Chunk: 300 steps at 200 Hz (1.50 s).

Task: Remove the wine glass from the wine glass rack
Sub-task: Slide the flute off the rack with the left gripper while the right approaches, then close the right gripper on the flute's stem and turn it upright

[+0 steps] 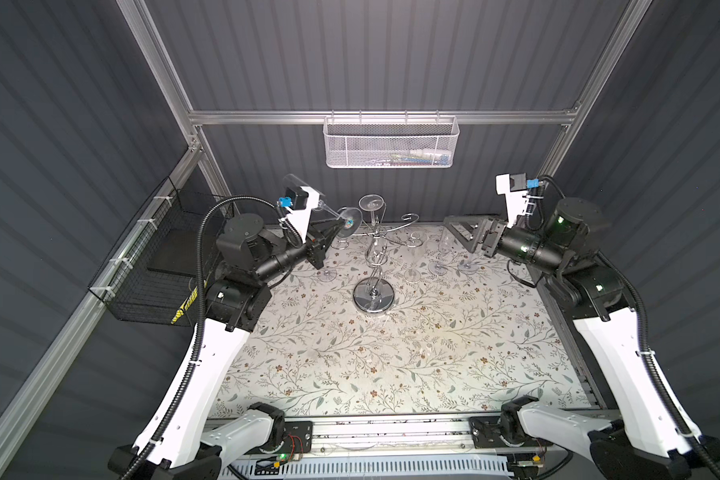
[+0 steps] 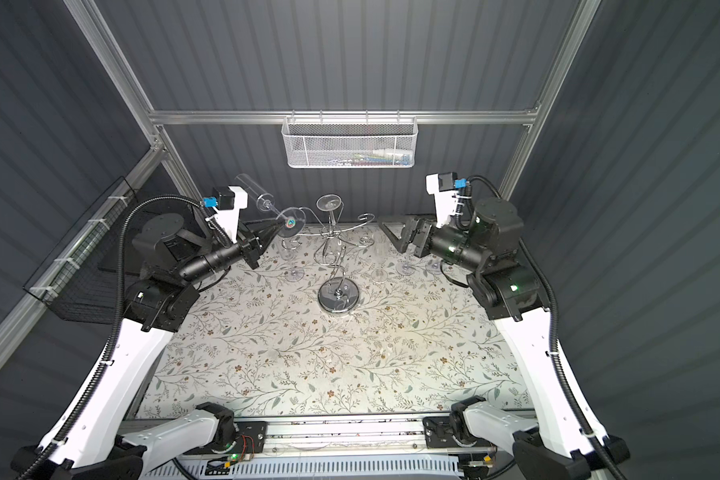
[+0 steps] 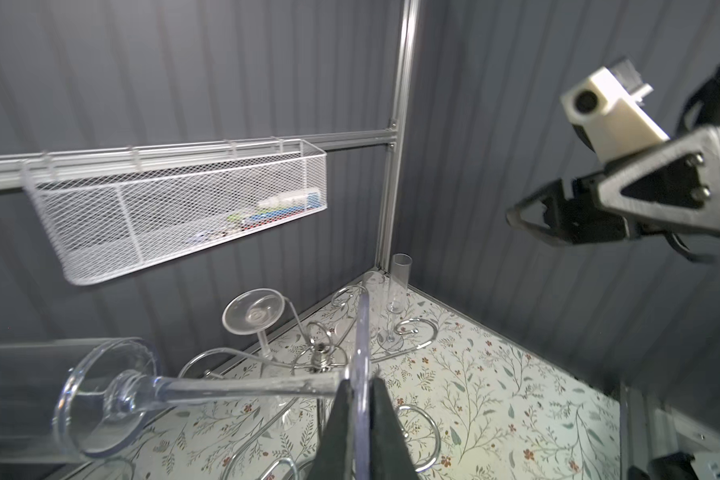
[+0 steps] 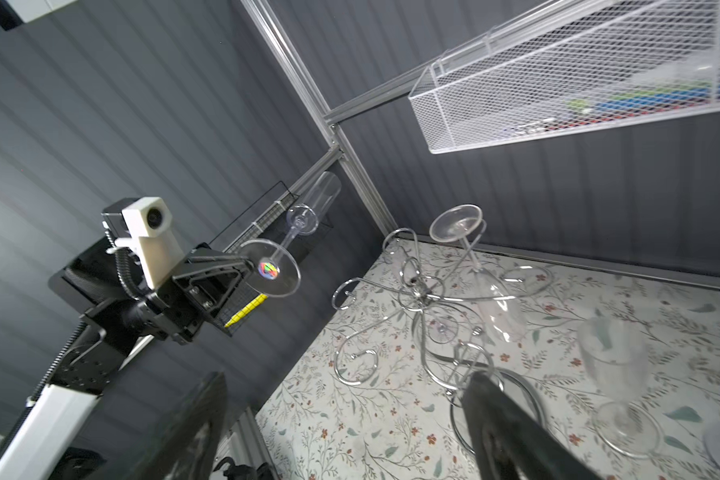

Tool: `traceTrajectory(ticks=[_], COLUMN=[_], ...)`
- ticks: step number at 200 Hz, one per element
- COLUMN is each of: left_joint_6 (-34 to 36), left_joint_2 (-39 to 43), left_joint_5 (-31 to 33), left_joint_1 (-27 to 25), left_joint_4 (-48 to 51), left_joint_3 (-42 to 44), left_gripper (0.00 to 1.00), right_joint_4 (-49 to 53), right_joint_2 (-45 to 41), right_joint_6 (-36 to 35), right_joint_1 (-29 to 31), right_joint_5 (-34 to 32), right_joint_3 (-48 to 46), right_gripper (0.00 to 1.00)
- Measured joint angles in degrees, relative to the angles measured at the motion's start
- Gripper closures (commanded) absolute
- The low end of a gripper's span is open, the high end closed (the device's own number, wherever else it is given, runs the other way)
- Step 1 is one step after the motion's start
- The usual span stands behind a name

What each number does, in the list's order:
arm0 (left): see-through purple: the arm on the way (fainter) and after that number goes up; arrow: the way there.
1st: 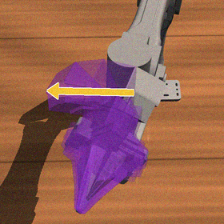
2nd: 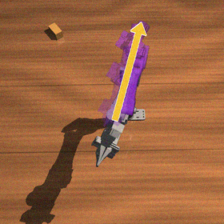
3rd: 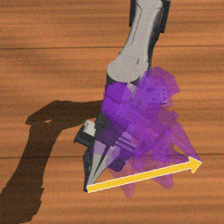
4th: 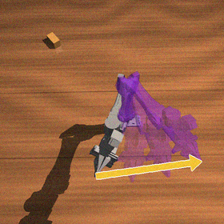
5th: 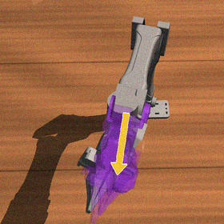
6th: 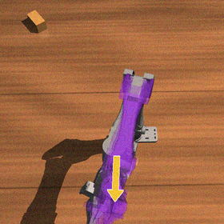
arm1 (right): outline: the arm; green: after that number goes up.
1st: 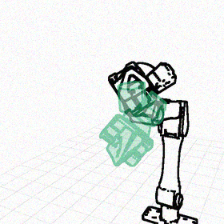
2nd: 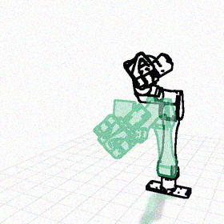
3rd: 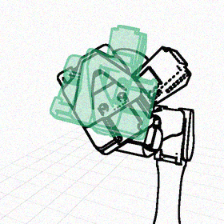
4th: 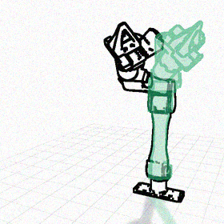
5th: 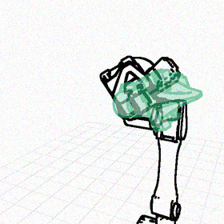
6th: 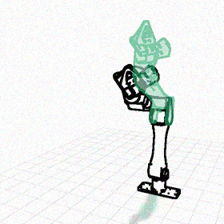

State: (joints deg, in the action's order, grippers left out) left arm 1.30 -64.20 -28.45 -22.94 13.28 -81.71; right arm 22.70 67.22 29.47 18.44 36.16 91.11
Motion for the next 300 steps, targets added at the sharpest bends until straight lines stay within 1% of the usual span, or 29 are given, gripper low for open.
traceTrajectory(ticks=[31, 57, 77, 99, 119, 169, 194, 211, 274, 300], left_joint_6=[9.1, 17.5, 24.3, 30.1, 34.0, 41.1, 42.9, 43.6, 44.6, 44.7], left_joint_2=[-1.2, -2.2, -3.7, -6.6, -8.5, -11.7, -12.4, -12.9, -13.9, -14.1], left_joint_5=[-0.8, 0.2, 2.4, 4.4, 6.4, 13.1, 14.6, 15.3, 17.0, 17.1], left_joint_1=[-6.1, -14.9, -21.8, -26.9, -29.3, -35.8, -37.6, -38.1, -39.5, -39.9], left_joint_4=[0.3, 0.5, 1.0, 1.9, 2.4, 3.1, 3.6, 3.7, 4.3, 4.8], left_joint_3=[-1.9, -3.8, -4.9, -6.7, -6.9, -6.9, -6.8, -6.9, -6.9, -6.9], left_gripper=[1.0, 1.0, 1.0, 1.0, 1.0, 1.0, 1.0, 1.0, 1.0, 1.0], right_joint_4=[1.3, 2.8, 3.5, 4.7, 5.3, 6.0, 6.0, 6.0, 5.5, 4.7], right_joint_2=[3.0, 3.3, 3.3, 2.9, 1.6, -5.4, -7.7, -8.5, -9.5, -10.0], right_joint_6=[1.5, 2.6, 3.2, 3.6, 3.8, 4.8, 5.1, 5.6, 7.1, 7.7], right_joint_1=[0.4, 1.7, 2.8, 3.3, 3.3, 3.3, 3.3, 3.3, 3.3, 3.3], right_joint_5=[3.1, 4.8, 5.8, 6.3, 6.5, 5.8, 5.4, 5.0, 3.9, 3.7], right_joint_3=[3.4, 3.7, 3.6, 3.3, 1.6, -8.1, -11.0, -12.2, -14.1, -15.3], right_gripper=[0.14, 0.17, 0.19, 0.21, 0.24, 0.32, 0.43, 0.46, 0.66, 0.79])
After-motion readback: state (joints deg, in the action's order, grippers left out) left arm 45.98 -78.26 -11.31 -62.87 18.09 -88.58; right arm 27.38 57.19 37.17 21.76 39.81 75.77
